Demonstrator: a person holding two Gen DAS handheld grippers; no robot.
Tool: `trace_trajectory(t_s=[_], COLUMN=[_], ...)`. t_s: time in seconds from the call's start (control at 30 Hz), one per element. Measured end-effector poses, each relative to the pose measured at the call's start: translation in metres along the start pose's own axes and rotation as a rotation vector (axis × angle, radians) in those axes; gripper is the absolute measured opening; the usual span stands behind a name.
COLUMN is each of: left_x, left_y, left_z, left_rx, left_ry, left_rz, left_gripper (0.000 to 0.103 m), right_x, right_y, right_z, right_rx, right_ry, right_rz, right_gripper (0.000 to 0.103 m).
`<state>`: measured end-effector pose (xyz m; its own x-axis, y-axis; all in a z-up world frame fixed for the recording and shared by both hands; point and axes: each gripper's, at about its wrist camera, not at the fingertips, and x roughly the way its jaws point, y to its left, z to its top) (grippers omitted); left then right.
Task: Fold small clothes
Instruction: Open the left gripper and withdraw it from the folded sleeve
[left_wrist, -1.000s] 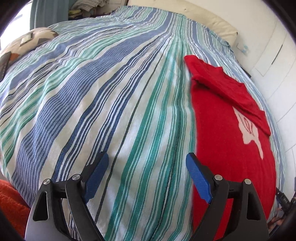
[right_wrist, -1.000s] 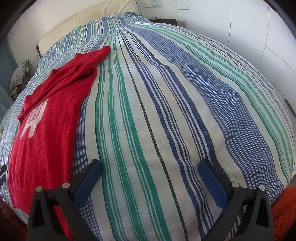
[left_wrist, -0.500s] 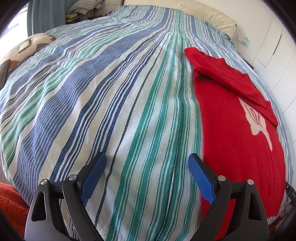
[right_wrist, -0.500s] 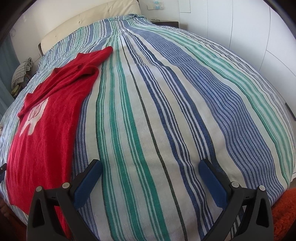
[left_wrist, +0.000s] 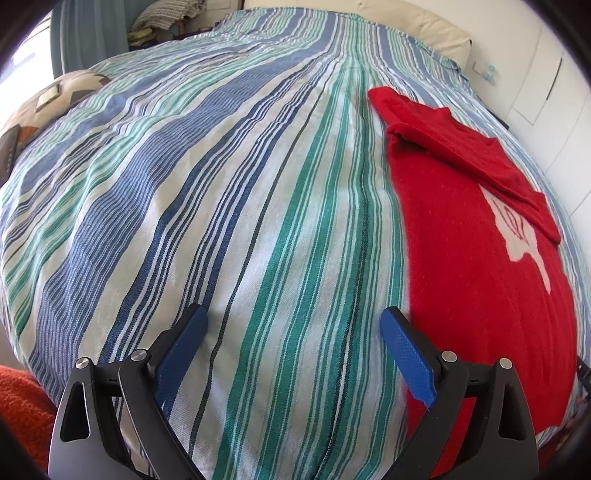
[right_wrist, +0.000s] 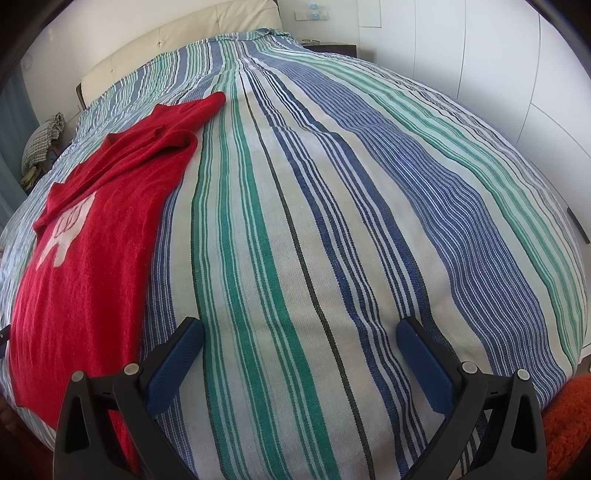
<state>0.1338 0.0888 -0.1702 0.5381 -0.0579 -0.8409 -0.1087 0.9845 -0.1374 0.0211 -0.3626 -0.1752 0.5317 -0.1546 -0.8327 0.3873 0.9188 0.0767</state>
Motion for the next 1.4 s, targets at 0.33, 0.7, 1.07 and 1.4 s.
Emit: trace_trajectory(t_s=[0.33,0.7,1.07,1.4], left_x=[0.0005,0.0004,0.0011,0.0010], left_y=[-0.0005,-0.0005,0.0007,0.0001], left_z=[0.0003,0.0005,-0.0001,0.0002], left_rx=[0.001,0.001,0.002,0.002], left_ry=[0.002,0.003,0.004,0.004], left_rz=[0.004,0.003,0.007,0.006], left_gripper=[0.096,0.096,0.097,0.097], right_x=[-0.0001,-0.0002,-0.0004,-0.0004], right_y=[0.0003,0.0006,0.0010,0.0014], right_z=[-0.0002,-0.0004,-0.0007,-0.0009], right_rx=[0.000,0.000,0.000,-0.001], right_ry=[-0.001,-0.001,-0.002,-0.003], right_rz=[-0.001,-0.002,-0.002,-0.003], right_gripper=[0.103,0.103,0.103,0.103])
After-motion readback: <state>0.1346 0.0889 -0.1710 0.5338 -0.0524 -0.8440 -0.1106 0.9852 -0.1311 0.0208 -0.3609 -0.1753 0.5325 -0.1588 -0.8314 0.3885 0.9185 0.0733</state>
